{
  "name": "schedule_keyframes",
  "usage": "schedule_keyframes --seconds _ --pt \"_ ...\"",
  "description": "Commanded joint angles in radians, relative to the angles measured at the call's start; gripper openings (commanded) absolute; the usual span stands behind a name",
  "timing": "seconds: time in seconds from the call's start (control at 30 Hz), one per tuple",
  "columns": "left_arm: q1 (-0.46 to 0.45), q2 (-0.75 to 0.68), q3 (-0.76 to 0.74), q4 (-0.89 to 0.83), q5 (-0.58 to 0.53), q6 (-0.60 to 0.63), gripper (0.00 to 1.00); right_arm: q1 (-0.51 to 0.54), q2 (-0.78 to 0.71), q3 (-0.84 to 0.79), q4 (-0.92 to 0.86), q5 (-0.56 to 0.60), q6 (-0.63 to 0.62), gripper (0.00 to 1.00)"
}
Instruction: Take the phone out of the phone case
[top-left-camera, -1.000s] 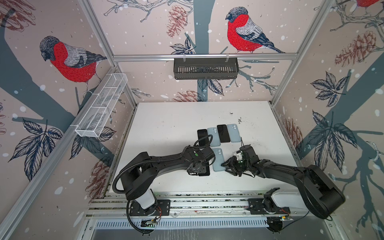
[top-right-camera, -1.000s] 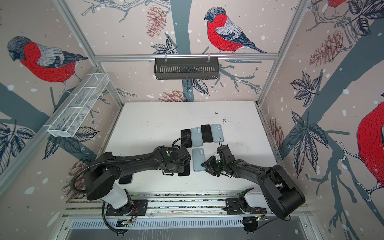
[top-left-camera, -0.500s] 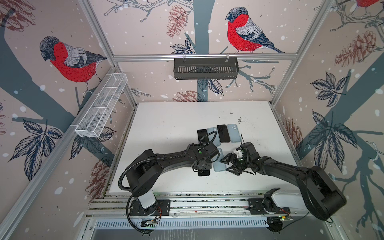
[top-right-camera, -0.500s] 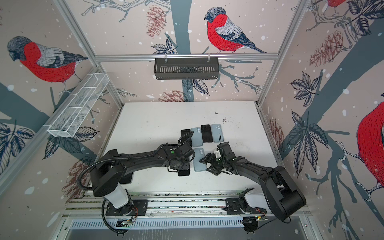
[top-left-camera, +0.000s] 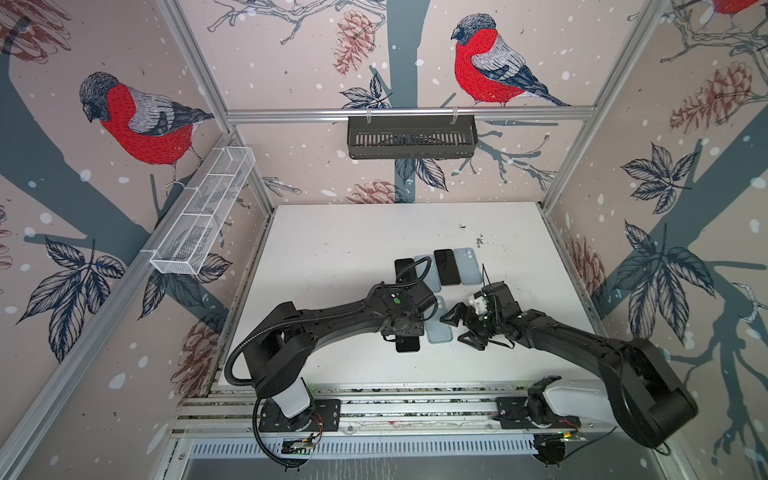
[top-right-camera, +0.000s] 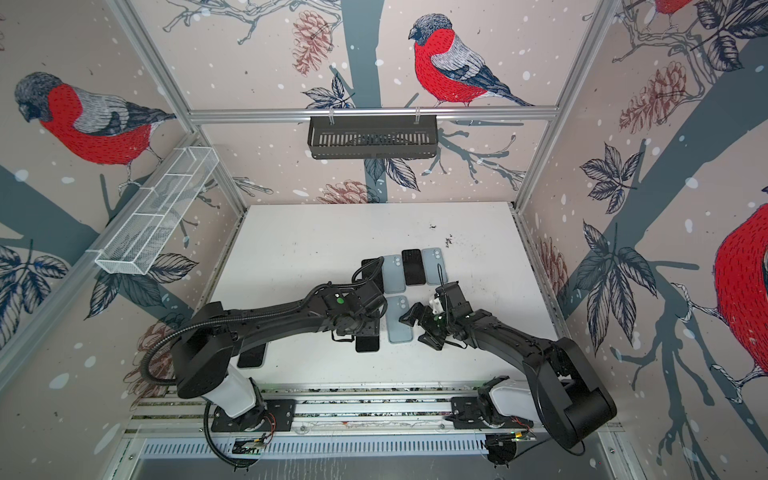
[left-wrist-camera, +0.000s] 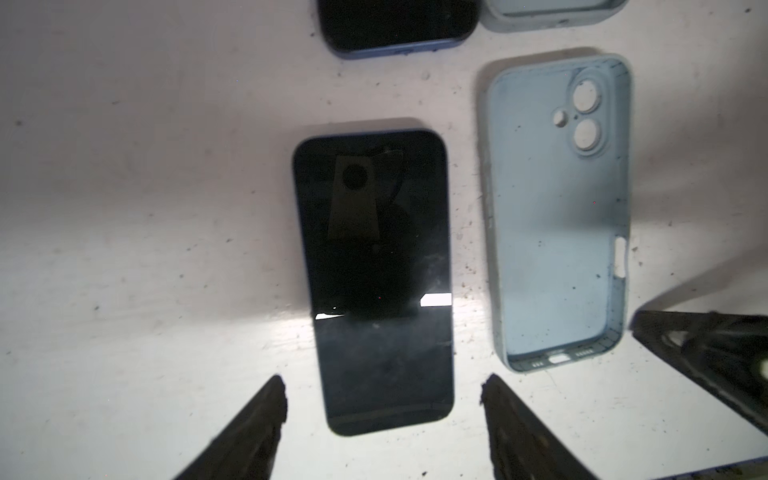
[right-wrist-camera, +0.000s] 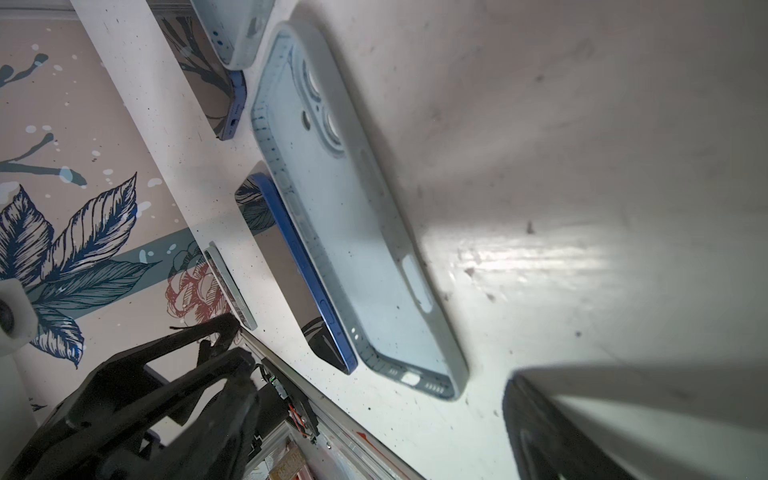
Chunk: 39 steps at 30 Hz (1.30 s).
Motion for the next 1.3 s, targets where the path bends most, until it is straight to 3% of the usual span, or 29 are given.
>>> schedule_keyframes --seconds 0.0,0.13,0.4,1.27 --pt "0.008 -0.002 -0.022 -0.06 -0.033 -0.023 0.81 -0.001 -0.005 0.013 -0.06 0.045 -0.061 1.0" --pt "0.027 -0.008 -0.064 0.035 0.003 -0.002 0.86 -0.003 -0.004 0.051 -0.1 0.062 -0.118 1.0" --pt "0.039 0.001 -0.112 0.206 0.129 0.018 0.87 -0.004 0.028 0.085 -0.135 0.063 -0.169 1.0" --pt "0.041 0.106 0.002 0.198 0.16 0.048 0.85 0.009 0.005 0.07 -0.081 0.06 -0.131 1.0"
